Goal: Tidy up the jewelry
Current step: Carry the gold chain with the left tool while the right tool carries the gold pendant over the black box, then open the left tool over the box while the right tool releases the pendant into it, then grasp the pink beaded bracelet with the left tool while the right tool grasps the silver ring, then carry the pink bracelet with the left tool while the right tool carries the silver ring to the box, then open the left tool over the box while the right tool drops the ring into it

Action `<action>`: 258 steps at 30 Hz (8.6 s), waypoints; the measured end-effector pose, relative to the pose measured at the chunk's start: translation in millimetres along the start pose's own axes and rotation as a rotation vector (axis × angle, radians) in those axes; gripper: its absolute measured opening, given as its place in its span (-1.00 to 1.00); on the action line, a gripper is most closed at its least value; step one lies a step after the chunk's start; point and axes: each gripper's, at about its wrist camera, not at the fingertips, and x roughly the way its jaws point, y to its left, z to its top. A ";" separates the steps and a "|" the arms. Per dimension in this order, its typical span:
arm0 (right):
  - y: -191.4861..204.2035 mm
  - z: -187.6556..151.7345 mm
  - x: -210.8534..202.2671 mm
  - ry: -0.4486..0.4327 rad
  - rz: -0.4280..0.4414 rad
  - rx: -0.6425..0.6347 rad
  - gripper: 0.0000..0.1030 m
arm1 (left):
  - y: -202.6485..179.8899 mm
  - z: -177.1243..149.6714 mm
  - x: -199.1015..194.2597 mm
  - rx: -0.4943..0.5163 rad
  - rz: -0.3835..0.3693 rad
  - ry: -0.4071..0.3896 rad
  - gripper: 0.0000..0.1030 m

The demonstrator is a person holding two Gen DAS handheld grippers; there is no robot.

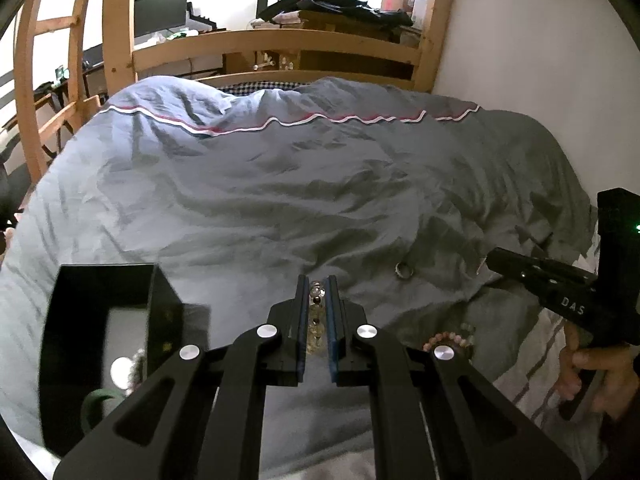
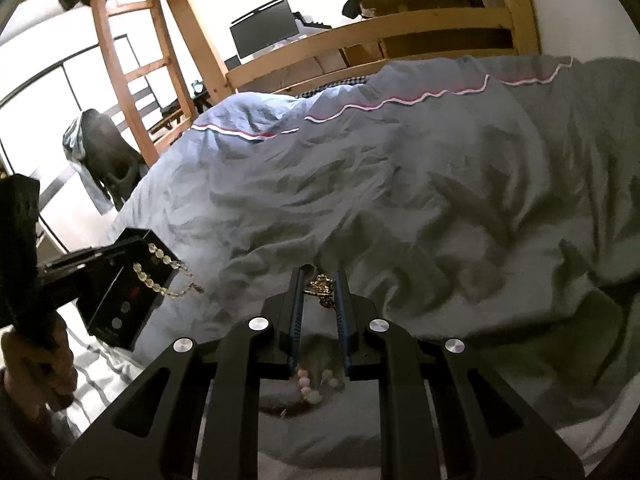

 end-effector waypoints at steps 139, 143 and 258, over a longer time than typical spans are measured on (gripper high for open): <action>3.2 7.3 97.0 0.094 0.000 -0.081 -0.72 | -44.4 -50.1 58.6 0.175 -0.123 0.056 -0.85; 4.1 10.9 92.0 0.067 0.002 -0.075 -0.72 | -36.1 -41.6 50.5 0.156 -0.109 0.024 -0.85; 291.4 0.6 41.0 0.113 0.094 -0.397 0.92 | 193.4 -35.0 -141.0 -0.336 0.343 -0.201 0.89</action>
